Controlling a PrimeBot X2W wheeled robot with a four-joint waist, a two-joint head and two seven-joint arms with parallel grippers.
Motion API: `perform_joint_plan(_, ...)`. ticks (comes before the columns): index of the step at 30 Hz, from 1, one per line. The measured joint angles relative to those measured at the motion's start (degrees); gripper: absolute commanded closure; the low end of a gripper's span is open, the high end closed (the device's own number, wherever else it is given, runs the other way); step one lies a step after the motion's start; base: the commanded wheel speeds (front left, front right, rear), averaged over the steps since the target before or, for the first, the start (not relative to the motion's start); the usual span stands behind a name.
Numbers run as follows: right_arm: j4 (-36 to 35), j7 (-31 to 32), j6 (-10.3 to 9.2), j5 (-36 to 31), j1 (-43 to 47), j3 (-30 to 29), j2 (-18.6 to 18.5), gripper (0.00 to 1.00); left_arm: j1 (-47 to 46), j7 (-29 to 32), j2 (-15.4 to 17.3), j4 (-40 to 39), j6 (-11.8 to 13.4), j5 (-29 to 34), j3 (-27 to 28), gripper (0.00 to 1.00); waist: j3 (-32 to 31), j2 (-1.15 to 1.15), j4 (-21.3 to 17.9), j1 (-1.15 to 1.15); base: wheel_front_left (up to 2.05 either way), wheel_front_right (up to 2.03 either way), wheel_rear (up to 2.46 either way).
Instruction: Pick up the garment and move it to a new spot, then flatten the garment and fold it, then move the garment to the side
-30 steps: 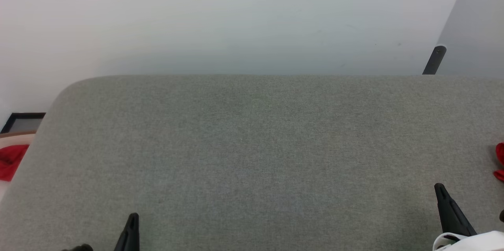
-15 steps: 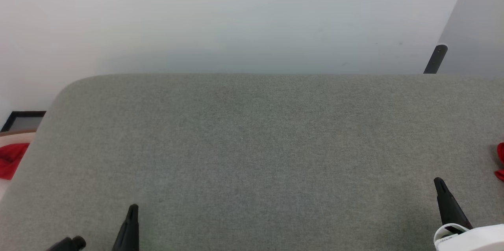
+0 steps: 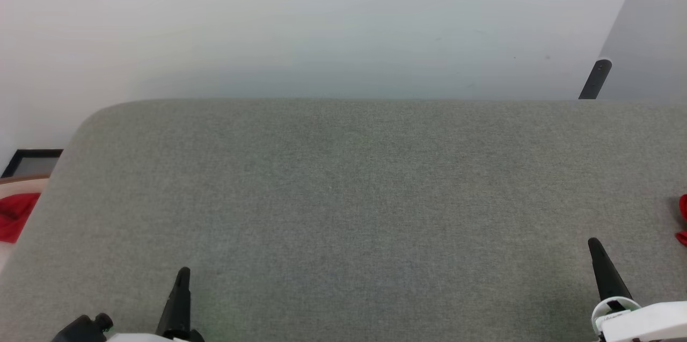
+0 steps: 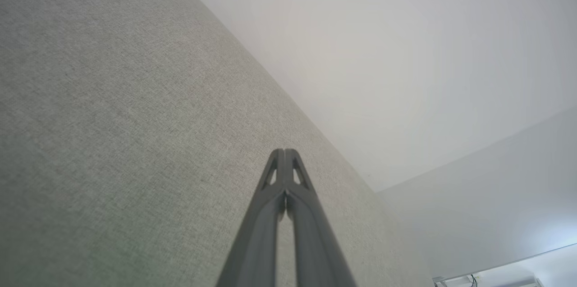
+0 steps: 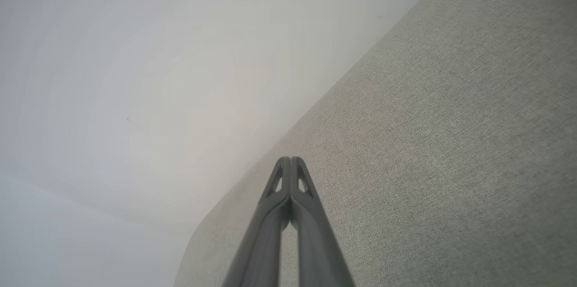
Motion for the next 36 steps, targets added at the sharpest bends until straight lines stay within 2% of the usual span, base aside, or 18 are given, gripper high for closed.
perform_joint_plan(36, 2.97, 3.01, -0.01, 17.95, -3.24, -1.56, 2.2, 1.0, -4.94, 5.52, -1.7, 2.61, -0.48, -19.85, 1.72, 1.0, 0.56, 0.0, 0.3, 0.0, 0.0, 0.0, 0.0)
